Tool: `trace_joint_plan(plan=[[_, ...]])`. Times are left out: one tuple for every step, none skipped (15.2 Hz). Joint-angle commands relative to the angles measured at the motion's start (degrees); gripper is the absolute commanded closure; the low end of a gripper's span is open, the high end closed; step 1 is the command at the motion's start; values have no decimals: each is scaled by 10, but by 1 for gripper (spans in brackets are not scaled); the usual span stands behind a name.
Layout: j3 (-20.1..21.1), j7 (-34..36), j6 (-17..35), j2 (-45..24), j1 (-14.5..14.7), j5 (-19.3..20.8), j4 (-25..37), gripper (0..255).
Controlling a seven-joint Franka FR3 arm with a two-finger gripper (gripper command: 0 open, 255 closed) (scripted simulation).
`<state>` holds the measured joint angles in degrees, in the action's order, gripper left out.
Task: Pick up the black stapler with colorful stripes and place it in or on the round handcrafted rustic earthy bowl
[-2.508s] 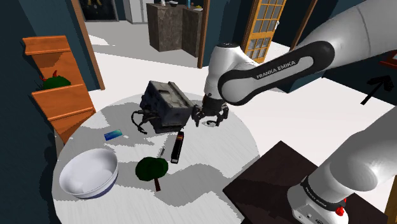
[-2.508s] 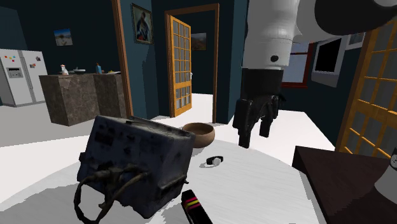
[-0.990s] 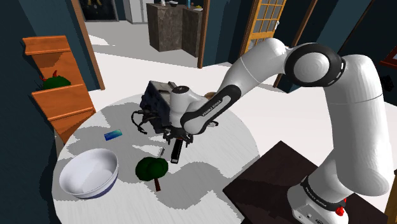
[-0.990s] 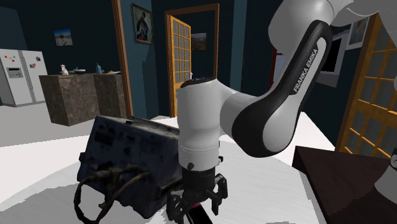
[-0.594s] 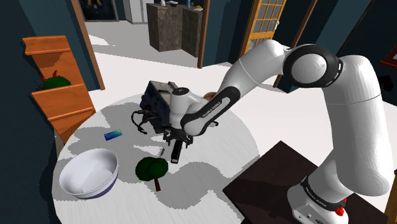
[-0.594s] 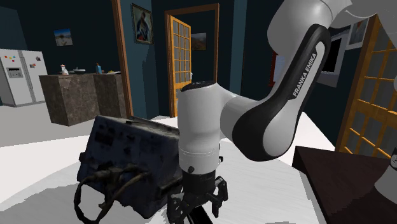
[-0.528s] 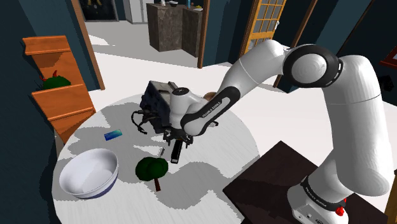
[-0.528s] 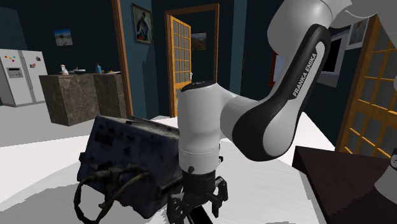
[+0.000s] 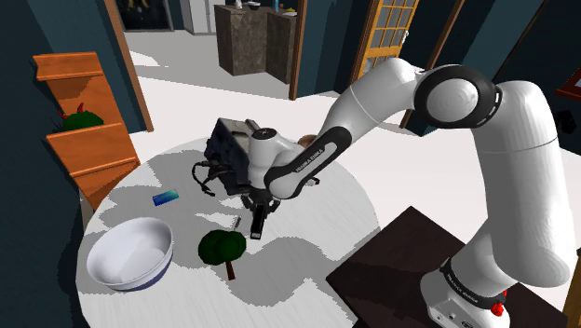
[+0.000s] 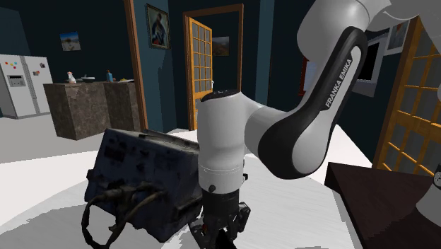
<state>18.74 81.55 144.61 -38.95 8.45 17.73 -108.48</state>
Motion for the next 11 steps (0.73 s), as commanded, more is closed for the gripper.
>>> trace_joint_plan(plan=[[0,0,0,0,0,0,0,255],[0,0,0,0,0,0,0,255],[0,0,0,0,0,0,0,255],[2,-2,-5,6,-2,-2,-2,255],[5,-3,-9,12,-4,-5,-4,255],[7,-4,-14,19,-6,-7,-5,255],[9,-6,-19,25,-8,-10,-6,255],[12,-7,-24,31,-9,-12,-8,255],[14,-9,-29,37,-11,-15,-9,255],[17,-10,-34,43,-13,-17,-10,255],[19,-12,-39,49,-15,-20,-11,255]])
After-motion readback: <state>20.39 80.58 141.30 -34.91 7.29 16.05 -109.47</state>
